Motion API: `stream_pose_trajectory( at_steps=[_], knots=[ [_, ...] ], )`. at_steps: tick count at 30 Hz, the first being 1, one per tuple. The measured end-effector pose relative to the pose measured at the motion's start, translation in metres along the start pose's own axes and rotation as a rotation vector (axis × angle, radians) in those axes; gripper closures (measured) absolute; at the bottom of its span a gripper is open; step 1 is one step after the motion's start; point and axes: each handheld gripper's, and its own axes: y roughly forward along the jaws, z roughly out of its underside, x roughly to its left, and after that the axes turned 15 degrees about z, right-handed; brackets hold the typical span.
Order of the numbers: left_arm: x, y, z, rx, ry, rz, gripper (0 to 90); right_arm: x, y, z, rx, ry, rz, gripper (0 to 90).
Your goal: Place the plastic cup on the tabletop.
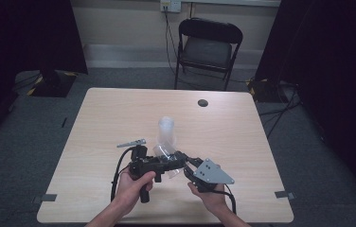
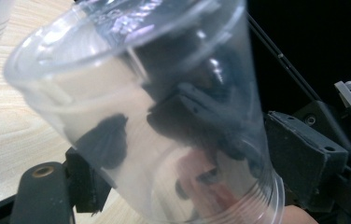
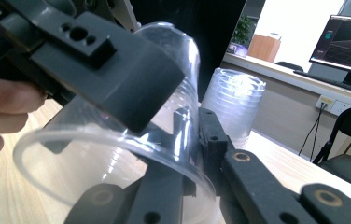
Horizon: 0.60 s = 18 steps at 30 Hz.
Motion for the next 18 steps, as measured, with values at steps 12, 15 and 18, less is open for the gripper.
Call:
stream_pose_trajectory(
  at_steps=[12,15,18],
  knots=[
    [-0.0028,-0.0018,-0.0025,0.000,0.029,-0.013,18.2,-0.0027,-0.0044,-0.0016,0.017,-0.003,-0.006,89.8],
    [-0.0031,-0.0018,-0.0023,0.007,0.037,-0.015,18.0,-0.0047,-0.0063,-0.0009,0.019,-0.004,-0.007,89.8],
    [-0.0021,-0.0013,-0.0022,0.014,0.030,-0.016,17.7,-0.0052,-0.0076,0.0012,0.024,-0.003,-0.003,89.8]
  ],
)
